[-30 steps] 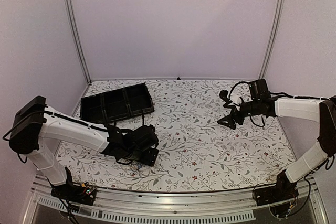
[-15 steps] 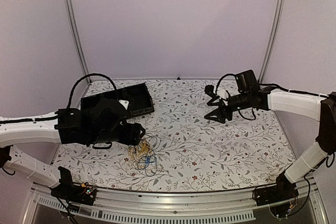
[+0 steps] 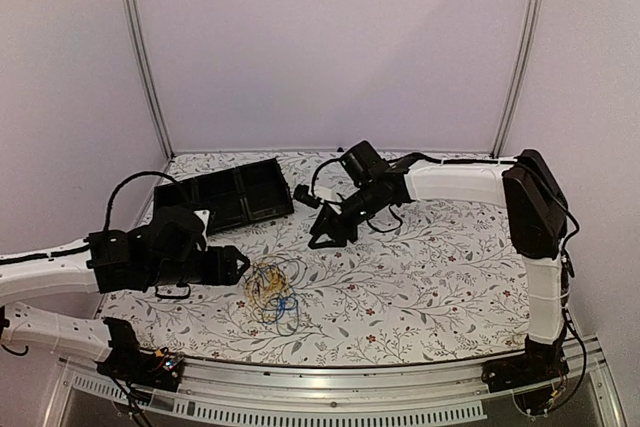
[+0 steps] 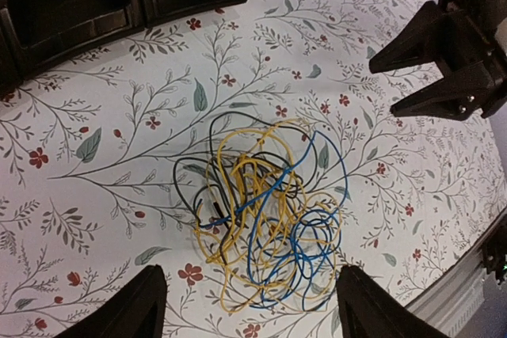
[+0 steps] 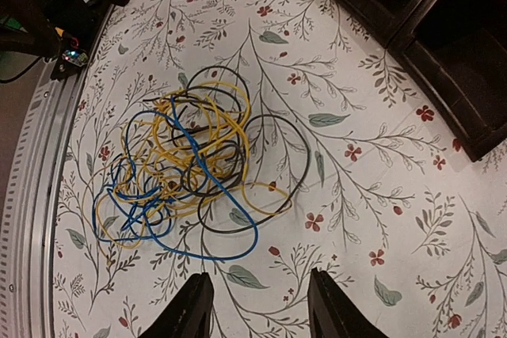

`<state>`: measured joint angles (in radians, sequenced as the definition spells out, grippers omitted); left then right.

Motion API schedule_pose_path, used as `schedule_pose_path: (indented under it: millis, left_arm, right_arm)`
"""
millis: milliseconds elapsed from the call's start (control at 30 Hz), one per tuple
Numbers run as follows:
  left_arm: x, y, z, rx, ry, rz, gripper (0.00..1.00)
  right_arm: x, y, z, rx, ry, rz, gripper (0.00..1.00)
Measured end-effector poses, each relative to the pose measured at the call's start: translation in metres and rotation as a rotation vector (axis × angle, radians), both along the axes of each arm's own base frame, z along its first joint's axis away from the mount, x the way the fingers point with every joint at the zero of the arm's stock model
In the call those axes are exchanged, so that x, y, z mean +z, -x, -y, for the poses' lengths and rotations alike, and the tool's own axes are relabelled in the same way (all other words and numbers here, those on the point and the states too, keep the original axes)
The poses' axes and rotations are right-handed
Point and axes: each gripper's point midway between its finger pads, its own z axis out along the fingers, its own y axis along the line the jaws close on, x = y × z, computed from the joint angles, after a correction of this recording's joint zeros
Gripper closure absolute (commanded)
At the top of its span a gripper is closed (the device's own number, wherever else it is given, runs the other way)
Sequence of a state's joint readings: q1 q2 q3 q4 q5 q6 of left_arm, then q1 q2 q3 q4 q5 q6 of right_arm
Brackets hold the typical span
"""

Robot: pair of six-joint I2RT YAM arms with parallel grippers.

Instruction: Untangle the cables

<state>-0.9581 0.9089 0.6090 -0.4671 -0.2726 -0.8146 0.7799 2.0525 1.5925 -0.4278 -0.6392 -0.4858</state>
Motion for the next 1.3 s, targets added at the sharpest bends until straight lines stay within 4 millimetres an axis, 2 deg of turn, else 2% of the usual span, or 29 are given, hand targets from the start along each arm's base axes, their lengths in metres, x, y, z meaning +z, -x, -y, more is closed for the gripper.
schedule_pose_path:
  millis: [100, 167, 233, 433, 567, 800, 967, 1000, 1067, 1300]
  left_arm:
    - [-0.018, -0.008, 0.003, 0.010, -0.050, -0.041, 0.25]
    - [-0.032, -0.009, 0.004, 0.005, -0.088, -0.072, 0.25]
    - [-0.036, -0.010, 0.007, -0.002, -0.091, -0.079, 0.25]
    - [-0.034, -0.016, 0.018, -0.016, -0.033, -0.058, 0.25]
    - [-0.039, -0.019, 0.023, -0.024, -0.030, -0.062, 0.25]
    - [-0.054, -0.022, 0.029, -0.047, -0.070, -0.075, 0.25]
    - [-0.058, -0.028, 0.036, -0.060, -0.086, -0.070, 0.25]
    - [-0.059, -0.029, 0.037, -0.062, -0.090, -0.068, 0.24]
    - [-0.060, -0.033, 0.041, -0.067, -0.092, -0.061, 0.24]
    - [-0.068, -0.049, 0.055, -0.087, -0.106, -0.011, 0.21]
  right_arm:
    - [-0.037, 0.007, -0.008, -0.001, 0.071, -0.086, 0.44]
    - [-0.053, 0.010, -0.010, -0.012, 0.108, -0.133, 0.41]
    - [-0.063, 0.011, -0.011, -0.021, 0.131, -0.172, 0.39]
    - [-0.067, 0.016, -0.018, -0.011, 0.121, -0.270, 0.37]
    - [-0.068, 0.018, -0.026, -0.004, 0.105, -0.335, 0.39]
    - [-0.087, 0.021, -0.031, -0.010, 0.126, -0.433, 0.53]
    - [-0.090, 0.026, -0.029, -0.015, 0.142, -0.480, 0.73]
    - [-0.090, 0.026, -0.029, -0.015, 0.141, -0.482, 0.78]
    - [-0.090, 0.027, -0.028, -0.019, 0.144, -0.488, 0.98]
    - [-0.087, 0.031, -0.026, -0.022, 0.147, -0.505, 1.00]
